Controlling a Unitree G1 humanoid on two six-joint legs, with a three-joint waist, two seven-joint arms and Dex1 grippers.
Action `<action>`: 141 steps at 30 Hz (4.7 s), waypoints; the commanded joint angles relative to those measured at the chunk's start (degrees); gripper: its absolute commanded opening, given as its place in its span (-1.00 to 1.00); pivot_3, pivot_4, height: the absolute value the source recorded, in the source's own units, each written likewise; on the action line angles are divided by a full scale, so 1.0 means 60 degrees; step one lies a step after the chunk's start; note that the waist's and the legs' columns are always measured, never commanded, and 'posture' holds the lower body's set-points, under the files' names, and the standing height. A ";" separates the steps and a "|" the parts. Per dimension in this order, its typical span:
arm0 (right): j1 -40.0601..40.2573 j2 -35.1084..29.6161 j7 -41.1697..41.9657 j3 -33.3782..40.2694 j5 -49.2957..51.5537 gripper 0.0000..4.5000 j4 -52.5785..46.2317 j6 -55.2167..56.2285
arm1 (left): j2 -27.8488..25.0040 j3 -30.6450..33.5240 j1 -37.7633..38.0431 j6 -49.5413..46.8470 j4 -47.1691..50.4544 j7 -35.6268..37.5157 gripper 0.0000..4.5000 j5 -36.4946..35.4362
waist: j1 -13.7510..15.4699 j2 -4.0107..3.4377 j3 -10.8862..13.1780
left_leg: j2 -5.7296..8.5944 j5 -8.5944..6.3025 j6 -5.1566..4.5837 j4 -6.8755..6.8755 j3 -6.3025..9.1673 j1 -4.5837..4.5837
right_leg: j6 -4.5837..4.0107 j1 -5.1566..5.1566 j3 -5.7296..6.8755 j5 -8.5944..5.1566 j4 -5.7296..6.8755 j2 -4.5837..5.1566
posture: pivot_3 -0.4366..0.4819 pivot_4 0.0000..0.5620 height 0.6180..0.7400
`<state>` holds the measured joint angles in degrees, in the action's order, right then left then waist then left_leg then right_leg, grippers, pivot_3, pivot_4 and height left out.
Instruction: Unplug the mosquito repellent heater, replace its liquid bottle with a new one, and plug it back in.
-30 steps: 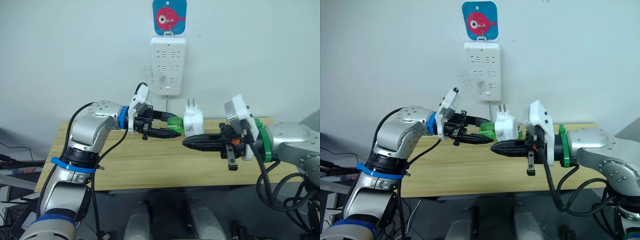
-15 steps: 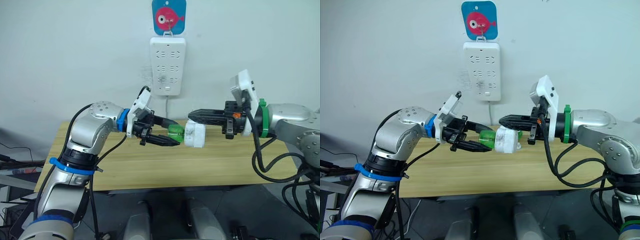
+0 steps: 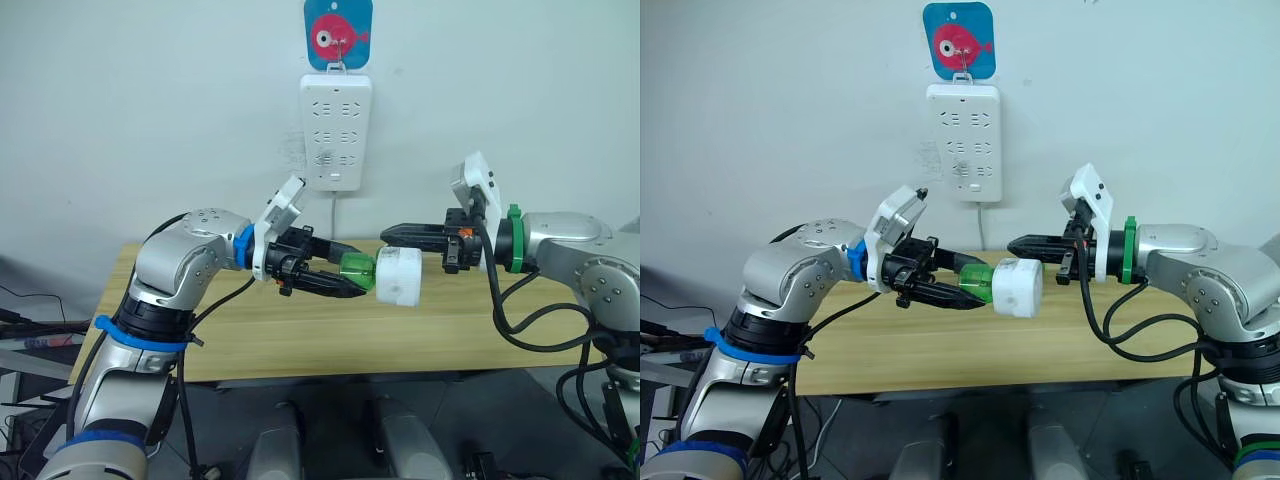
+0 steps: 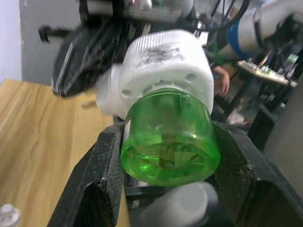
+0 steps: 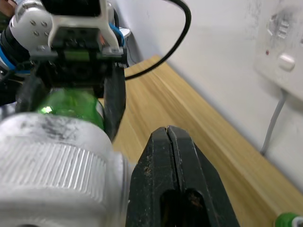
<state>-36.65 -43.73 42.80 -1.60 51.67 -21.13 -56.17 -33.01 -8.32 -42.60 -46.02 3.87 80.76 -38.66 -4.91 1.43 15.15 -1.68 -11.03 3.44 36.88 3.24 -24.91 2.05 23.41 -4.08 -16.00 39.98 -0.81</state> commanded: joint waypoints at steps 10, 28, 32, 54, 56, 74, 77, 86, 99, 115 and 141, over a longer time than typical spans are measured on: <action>0.0403 0.0056 0.0191 0.0741 0.1442 -1.00 -0.0702 -0.1103 | 0.0064 0.0630 -0.0411 -0.0380 0.0079 -0.0474 0.03 -0.0793 | -0.0004 0.0000 0.0000 | -0.0001 0.0000 0.0000 0.0000 -0.0001 0.0001 | 0.0000 0.0000 -0.0001 0.0000 0.0000 0.0000 | -0.29 -0.37 1.00; 0.0734 0.0687 -0.2696 0.3072 0.0041 -0.59 0.0124 -0.0257 | 0.0950 0.0719 0.0749 0.1984 0.0613 -0.2102 0.03 0.0409 | 0.0066 0.0001 -0.0001 | 0.0008 0.0000 0.0000 -0.0001 -0.0007 -0.0004 | -0.0006 0.0000 -0.0005 0.0004 -0.0006 0.0011 | -0.28 -0.36 1.00; 0.1885 0.1165 -0.3967 0.4580 0.1550 0.06 -0.0969 -0.0970 | 0.1720 0.0562 0.1523 0.3709 0.0668 -0.3092 0.03 0.1467 | 0.0083 0.0001 -0.0001 | 0.0004 -0.0001 -0.0001 -0.0006 -0.0007 -0.0007 | -0.0047 -0.0003 -0.0003 0.0028 -0.0007 0.0016 | -0.29 -0.35 1.00; 0.3818 0.4707 -1.1031 0.2086 0.6700 1.00 -0.2803 0.3280 | 0.4103 -0.0302 0.2668 0.7747 0.0010 -0.6170 0.03 0.4135 | -0.0100 -0.0027 -0.0100 | 0.0002 -0.0001 -0.0003 -0.0002 -0.0027 0.0005 | 0.0006 -0.0015 -0.0033 -0.0002 -0.0014 -0.0009 | -0.36 -0.36 1.00; 0.3573 0.4644 -1.0965 0.1985 0.6668 1.00 -0.2618 0.3387 | 0.4096 -0.0351 0.2705 0.7807 0.0040 -0.6140 0.03 0.4149 | -0.0102 -0.0028 -0.0101 | 0.0001 -0.0001 -0.0003 -0.0005 -0.0024 0.0006 | 0.0006 -0.0015 -0.0030 -0.0002 -0.0014 -0.0011 | -0.36 -0.36 1.00; 0.3008 0.4474 -1.0935 0.1596 0.7106 0.39 -0.1954 0.3602 | 0.4183 -0.0724 0.2687 0.8589 -0.0049 -0.6416 0.03 0.4514 | -0.0059 -0.0031 -0.0107 | 0.0001 -0.0002 -0.0004 -0.0006 -0.0023 0.0005 | 0.0006 -0.0015 -0.0029 -0.0002 -0.0014 -0.0011 | -0.34 -0.38 1.00; 0.3019 0.4378 -1.0906 0.1578 0.7187 0.39 -0.1957 0.3617 | 0.4246 -0.0735 0.2672 0.8703 -0.0128 -0.6633 0.03 0.4686 | -0.0042 -0.0031 -0.0107 | 0.0001 -0.0002 -0.0004 -0.0006 -0.0024 0.0005 | 0.0005 -0.0015 -0.0030 -0.0002 -0.0014 -0.0011 | -0.33 -0.39 1.00; 0.3086 0.4023 -1.0920 0.1795 0.7200 0.39 -0.2014 0.3780 | 0.3720 -0.0336 0.2775 0.7484 -0.0109 -0.6787 0.92 0.4470 | -0.0039 -0.0031 -0.0108 | 0.0000 -0.0002 -0.0004 -0.0006 -0.0023 0.0005 | 0.0006 -0.0015 -0.0029 -0.0002 -0.0014 -0.0012 | -0.33 -0.38 1.00; 0.2830 0.0770 -0.8216 0.1661 0.2788 0.39 -0.2716 0.3241 | 0.1583 0.1817 0.1708 0.4603 -0.0955 -0.6382 1.00 0.2983 | 0.0013 -0.0032 -0.0109 | -0.0002 -0.0002 -0.0004 -0.0008 -0.0022 0.0004 | 0.0006 -0.0006 -0.0022 -0.0004 -0.0014 -0.0011 | -0.32 -0.35 1.00; 0.2541 0.0913 -0.7117 0.1391 0.1623 0.39 -0.3167 0.2596 | 0.1625 0.1976 -0.1725 0.5872 -0.5872 -0.5353 1.00 0.3551 | -0.0001 -0.0030 -0.0109 | 0.0000 -0.0003 -0.0005 -0.0010 -0.0020 -0.0002 | 0.0005 -0.0005 -0.0014 -0.0003 -0.0017 -0.0007 | -0.36 -0.35 1.00; 0.2284 0.1446 -0.6241 0.0809 0.0204 0.38 -0.2902 0.2210 | 0.2066 0.2112 -0.2868 0.6391 -0.7138 -0.4164 -0.41 0.3603 | -0.0033 -0.0028 -0.0108 | 0.0004 -0.0002 -0.0006 -0.0008 -0.0008 -0.0009 | 0.0013 -0.0007 -0.0004 0.0002 -0.0016 -0.0005 | -0.36 -0.35 1.00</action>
<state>-21.31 -35.40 4.21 3.59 54.89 -38.26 -44.12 -19.83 3.11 -58.42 -8.30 -40.32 57.10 -16.93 -5.11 1.26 14.50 -1.66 -11.03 3.41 36.87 3.19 -24.96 2.13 23.36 -4.11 -15.98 39.89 -0.84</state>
